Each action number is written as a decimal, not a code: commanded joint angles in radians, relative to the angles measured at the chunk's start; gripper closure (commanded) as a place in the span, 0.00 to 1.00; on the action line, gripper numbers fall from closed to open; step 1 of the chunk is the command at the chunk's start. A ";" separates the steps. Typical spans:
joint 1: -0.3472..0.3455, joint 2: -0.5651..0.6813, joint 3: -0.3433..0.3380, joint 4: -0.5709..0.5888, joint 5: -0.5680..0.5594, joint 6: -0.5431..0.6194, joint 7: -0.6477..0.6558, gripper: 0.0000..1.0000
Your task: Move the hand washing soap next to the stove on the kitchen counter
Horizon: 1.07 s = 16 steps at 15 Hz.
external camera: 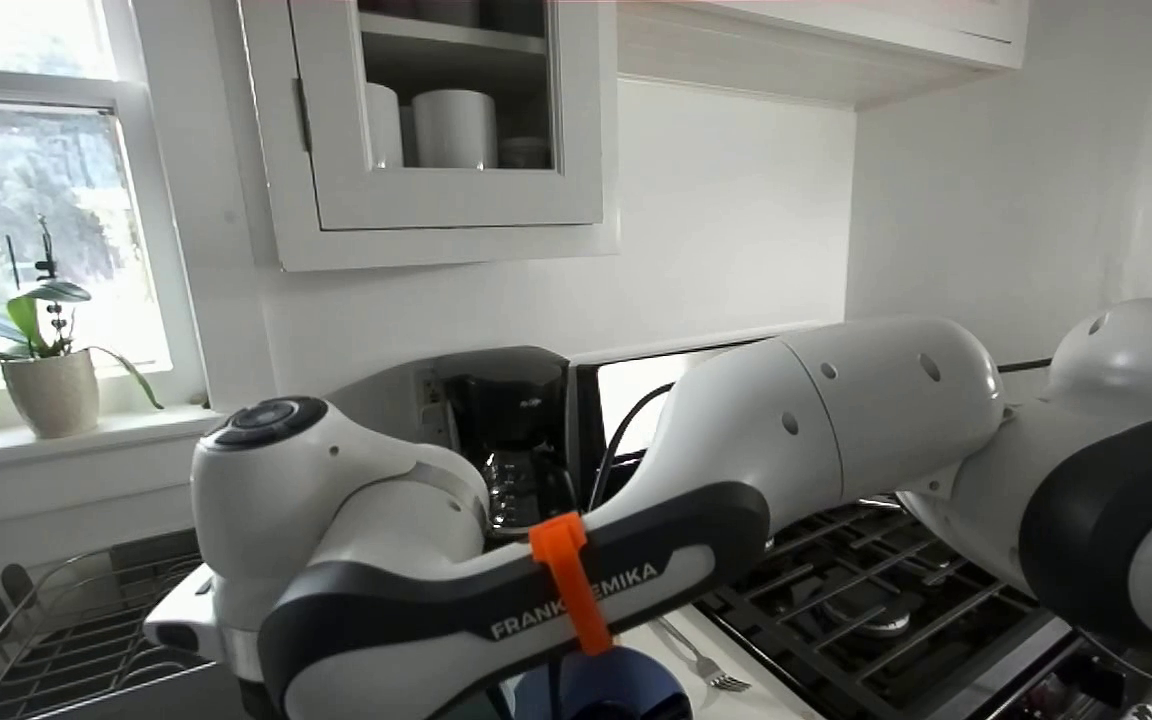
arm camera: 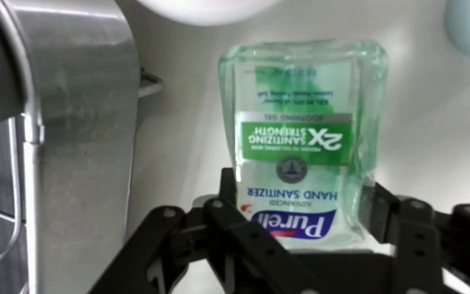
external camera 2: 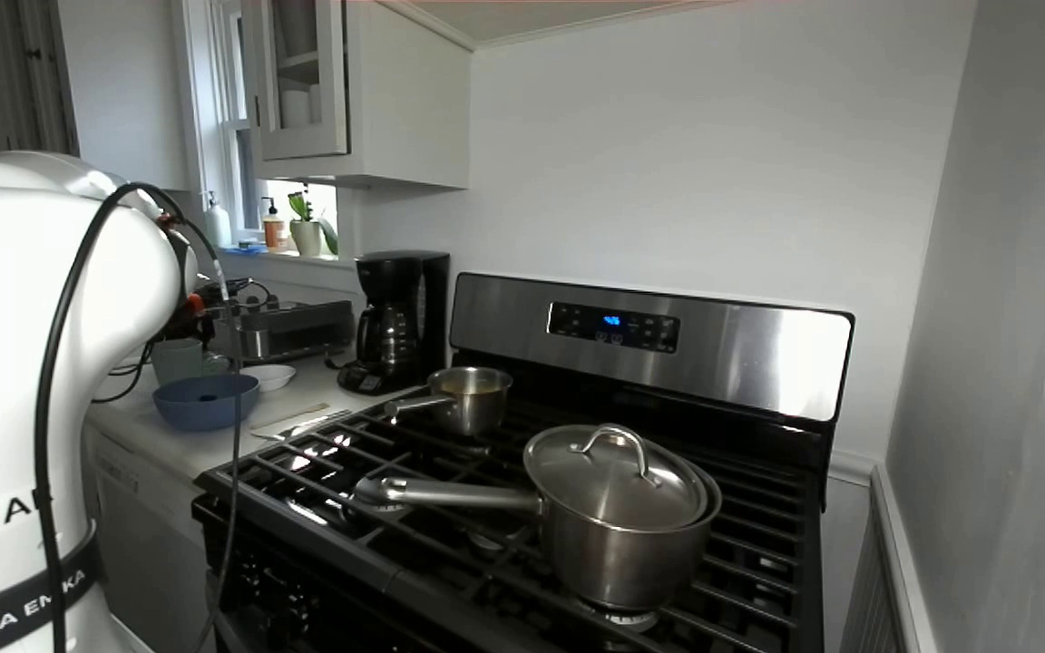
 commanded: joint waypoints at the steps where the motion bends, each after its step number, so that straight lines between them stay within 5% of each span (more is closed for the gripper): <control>1: 0.001 -0.071 -0.003 -0.029 0.062 -0.020 0.034 0.56; 8: 0.022 -0.182 -0.025 -0.024 0.071 -0.038 0.150 0.56; 16: 0.017 -0.300 -0.049 -0.036 0.080 -0.221 0.394 0.56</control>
